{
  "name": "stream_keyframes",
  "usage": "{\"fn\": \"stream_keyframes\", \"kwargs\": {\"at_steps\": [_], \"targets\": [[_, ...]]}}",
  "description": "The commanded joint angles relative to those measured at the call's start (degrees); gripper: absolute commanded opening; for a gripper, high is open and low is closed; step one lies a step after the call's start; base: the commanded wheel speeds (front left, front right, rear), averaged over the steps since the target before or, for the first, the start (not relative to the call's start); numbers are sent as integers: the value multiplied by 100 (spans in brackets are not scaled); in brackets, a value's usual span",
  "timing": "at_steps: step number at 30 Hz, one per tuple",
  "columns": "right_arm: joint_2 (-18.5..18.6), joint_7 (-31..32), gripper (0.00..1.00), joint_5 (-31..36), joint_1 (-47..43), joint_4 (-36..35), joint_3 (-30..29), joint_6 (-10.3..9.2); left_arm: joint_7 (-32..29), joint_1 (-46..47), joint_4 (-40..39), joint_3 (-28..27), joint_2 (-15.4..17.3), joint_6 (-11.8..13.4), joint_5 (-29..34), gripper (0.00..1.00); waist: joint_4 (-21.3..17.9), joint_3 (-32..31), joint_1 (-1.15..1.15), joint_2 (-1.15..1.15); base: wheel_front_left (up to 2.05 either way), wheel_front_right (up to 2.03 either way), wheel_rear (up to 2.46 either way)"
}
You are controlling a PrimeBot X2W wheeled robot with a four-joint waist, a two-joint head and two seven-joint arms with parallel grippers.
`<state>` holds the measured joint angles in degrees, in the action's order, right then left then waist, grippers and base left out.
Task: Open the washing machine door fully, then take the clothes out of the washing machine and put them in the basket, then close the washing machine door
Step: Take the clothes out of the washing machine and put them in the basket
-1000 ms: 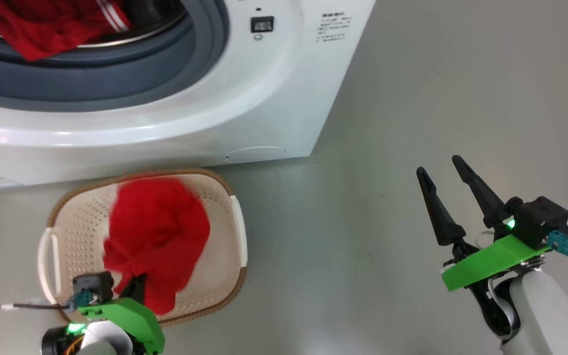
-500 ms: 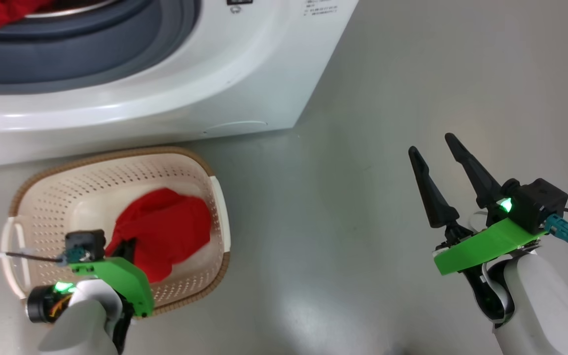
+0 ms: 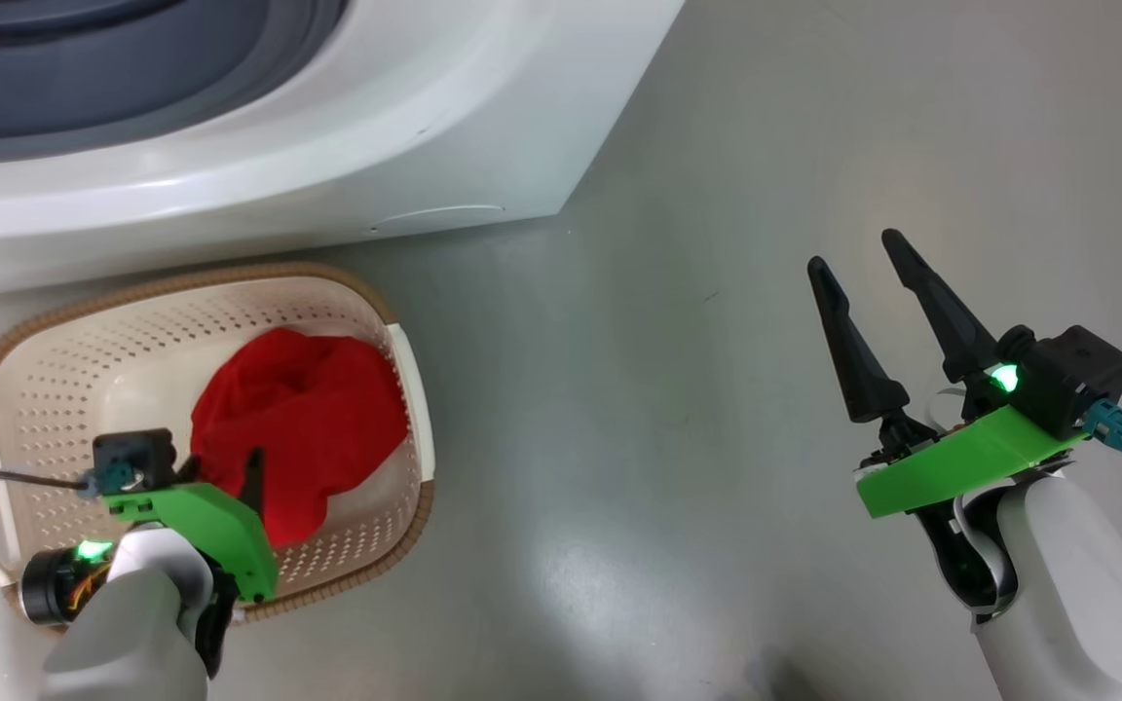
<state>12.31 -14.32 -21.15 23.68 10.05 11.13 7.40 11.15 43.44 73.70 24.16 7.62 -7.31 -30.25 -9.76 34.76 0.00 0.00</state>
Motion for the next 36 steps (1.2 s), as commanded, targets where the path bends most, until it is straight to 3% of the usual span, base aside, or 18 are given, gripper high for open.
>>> {"fn": "stream_keyframes", "kwargs": {"at_steps": [1,10,17,27,36], "targets": [[17,-68,100,46,-97,-121,72,9,49,15,-9,-86,211,-17,-50,100,54,-61,0,0,0,0,0],[77,-68,100,39,-283,-28,-9,9,342,-156,-226,-65,163,-17,-345,100,274,-553,0,0,0,0,0],[163,-68,100,24,-500,30,-80,9,383,-364,-1070,-397,339,-17,-402,100,510,-991,0,0,0,0,0],[254,-68,100,-18,-777,86,-89,9,384,-1035,-2442,-1346,371,52,346,100,711,-1552,0,0,0,0,0],[324,-68,100,-58,-1068,122,-124,9,385,-1871,-3914,-2137,149,36,1177,100,823,-1975,0,0,0,0,0]]}}
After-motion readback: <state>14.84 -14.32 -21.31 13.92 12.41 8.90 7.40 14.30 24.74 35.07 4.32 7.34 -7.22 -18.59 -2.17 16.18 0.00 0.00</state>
